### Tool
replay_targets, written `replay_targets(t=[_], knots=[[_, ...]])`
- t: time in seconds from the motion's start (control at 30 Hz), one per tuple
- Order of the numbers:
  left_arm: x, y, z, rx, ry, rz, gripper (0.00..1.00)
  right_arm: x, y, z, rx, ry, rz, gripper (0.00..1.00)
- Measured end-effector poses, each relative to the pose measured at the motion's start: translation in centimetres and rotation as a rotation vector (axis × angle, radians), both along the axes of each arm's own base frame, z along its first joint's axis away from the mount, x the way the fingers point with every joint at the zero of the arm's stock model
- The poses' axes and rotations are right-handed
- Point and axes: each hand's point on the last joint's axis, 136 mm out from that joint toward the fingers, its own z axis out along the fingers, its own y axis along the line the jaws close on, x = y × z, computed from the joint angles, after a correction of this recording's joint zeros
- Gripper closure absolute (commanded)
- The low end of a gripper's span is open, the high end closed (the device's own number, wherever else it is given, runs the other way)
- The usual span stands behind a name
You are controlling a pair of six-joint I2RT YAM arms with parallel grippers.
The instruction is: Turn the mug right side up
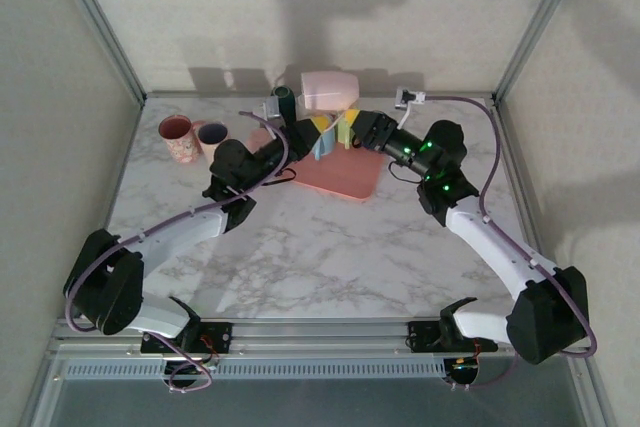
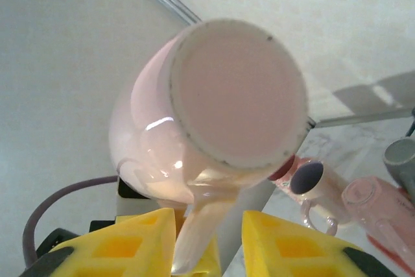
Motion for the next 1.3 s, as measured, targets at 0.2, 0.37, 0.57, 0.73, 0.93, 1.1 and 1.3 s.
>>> replay_targets(t=[0.2,0.37,0.57,0.73,0.93,1.1,1.3], knots=[[-0.1,0.1,-0.5,0.051,-0.008,0.020,1.00,0.0,-0.1,0.0,-0.010,-0.010,-0.006,0.59],[0.0,0.4,-1.6,0.139,-0.005,0.055,1.00,-0.4,-0.3,-0.3,-0.045,-0.021,-0.013,0.51],[0.0,0.9,-3.3,0.264,0.003,0.094,1.00,-1.0,-0.8,-1.2,-0.130,-0.024,-0.034,0.45],[0.2,1.3,-5.1,0.382,0.015,0.118,1.00,-1.1,-1.0,-3.1,-0.239,0.007,-0.040,0.44],[0.0,2.1,-7.1,0.527,0.033,0.140,1.00,-1.4,-1.3,-5.3,-0.369,0.040,-0.032,0.42],[-0.3,2.8,-8.2,0.639,0.042,0.149,1.00,-1.9,-1.6,-6.4,-0.460,0.043,-0.013,0.42],[-0.7,4.1,-10.7,0.766,0.094,0.166,1.00,-2.3,-1.8,-8.0,-0.557,0.056,0.018,0.42]])
